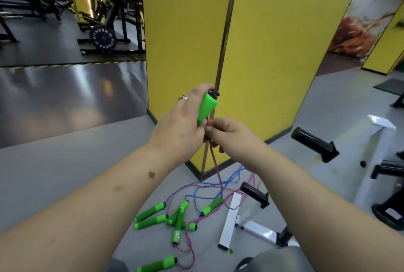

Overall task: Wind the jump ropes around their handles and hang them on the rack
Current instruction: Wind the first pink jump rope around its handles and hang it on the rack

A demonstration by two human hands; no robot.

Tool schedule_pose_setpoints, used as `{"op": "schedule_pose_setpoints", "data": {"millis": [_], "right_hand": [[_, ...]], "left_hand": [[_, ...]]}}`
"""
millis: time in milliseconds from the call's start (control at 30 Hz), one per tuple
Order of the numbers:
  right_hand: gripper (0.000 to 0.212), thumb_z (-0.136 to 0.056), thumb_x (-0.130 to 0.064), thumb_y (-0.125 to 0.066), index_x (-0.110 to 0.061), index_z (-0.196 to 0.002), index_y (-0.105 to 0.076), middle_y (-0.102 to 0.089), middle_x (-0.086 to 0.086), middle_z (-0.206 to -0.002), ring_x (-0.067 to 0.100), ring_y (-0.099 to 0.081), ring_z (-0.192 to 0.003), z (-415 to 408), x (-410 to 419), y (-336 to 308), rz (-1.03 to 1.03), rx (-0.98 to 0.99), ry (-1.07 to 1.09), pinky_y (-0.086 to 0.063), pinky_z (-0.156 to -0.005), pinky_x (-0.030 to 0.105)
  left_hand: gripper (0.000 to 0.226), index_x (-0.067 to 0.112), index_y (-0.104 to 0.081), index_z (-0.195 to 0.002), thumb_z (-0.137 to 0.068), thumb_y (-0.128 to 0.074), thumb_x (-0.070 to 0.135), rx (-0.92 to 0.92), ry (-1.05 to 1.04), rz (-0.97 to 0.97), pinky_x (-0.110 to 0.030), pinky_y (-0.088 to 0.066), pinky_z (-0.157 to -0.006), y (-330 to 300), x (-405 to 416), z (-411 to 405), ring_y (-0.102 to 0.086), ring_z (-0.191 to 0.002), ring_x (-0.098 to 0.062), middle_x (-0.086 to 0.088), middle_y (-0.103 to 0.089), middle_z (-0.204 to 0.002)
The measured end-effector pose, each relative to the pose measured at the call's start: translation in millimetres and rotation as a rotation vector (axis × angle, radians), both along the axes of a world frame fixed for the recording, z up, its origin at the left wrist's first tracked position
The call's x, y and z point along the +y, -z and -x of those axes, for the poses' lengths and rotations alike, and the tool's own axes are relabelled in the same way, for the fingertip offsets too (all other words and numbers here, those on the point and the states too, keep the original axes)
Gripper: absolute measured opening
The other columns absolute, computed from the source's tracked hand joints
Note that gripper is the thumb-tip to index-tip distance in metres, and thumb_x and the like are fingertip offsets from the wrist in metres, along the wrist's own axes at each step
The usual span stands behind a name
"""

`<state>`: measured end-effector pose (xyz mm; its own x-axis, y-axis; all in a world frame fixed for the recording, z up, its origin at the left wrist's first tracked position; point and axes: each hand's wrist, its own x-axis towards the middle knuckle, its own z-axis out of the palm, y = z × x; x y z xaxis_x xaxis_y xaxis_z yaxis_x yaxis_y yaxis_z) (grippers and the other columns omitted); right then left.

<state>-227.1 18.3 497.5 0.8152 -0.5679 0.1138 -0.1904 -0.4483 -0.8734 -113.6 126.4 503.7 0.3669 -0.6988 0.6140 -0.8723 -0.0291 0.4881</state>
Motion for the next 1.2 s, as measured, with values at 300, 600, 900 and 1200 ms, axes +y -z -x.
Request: {"op": "schedule_pose_setpoints", "data": {"millis": [300, 600, 900, 1200], "right_hand": [[0.027, -0.103, -0.011, -0.051, -0.027, -0.097, -0.072, -0.060, 0.005, -0.072, 0.013, -0.054, -0.063, -33, -22, 55, -0.237, -0.260, 0.171, -0.049, -0.062, 0.030], [0.026, -0.098, -0.001, -0.057, -0.018, -0.103, -0.076, -0.077, -0.007, -0.089, 0.003, -0.067, -0.079, -77, -55, 134, -0.466, -0.372, 0.202, -0.052, -0.069, 0.022], [0.022, -0.093, -0.017, -0.054, -0.026, -0.094, -0.074, -0.072, -0.013, -0.084, 0.005, -0.056, -0.079, -88, -70, 188, -0.476, 0.326, -0.113, -0.043, -0.076, 0.032], [0.018, -0.098, -0.012, -0.062, -0.022, -0.093, -0.076, -0.072, 0.003, -0.076, 0.010, -0.055, -0.062, -88, -86, 175, -0.264, 0.002, 0.237, -0.048, -0.060, 0.028]], "left_hand": [[0.096, 0.040, -0.004, -0.164, -0.094, -0.062, 0.008, 0.207, -0.056, -0.180, -0.030, -0.029, -0.066, 69, -25, -27, -0.058, -0.095, -0.031, -0.001, -0.057, -0.109], [0.045, 0.050, -0.052, -0.124, -0.087, -0.067, 0.029, 0.601, 0.018, -0.234, -0.042, -0.059, -0.079, 157, -65, -57, -0.072, -0.087, -0.011, 0.012, -0.073, -0.092], [0.042, 0.047, -0.053, -0.093, -0.089, -0.056, 0.005, 0.747, -0.102, -0.180, -0.027, -0.060, -0.055, 188, -86, -94, -0.073, -0.067, -0.007, 0.018, -0.074, -0.086], [0.054, 0.054, -0.046, -0.133, -0.094, -0.068, 0.023, 0.649, 0.023, -0.362, -0.038, -0.057, -0.064, 205, -82, -93, -0.067, -0.069, -0.010, 0.009, -0.073, -0.095]]}}
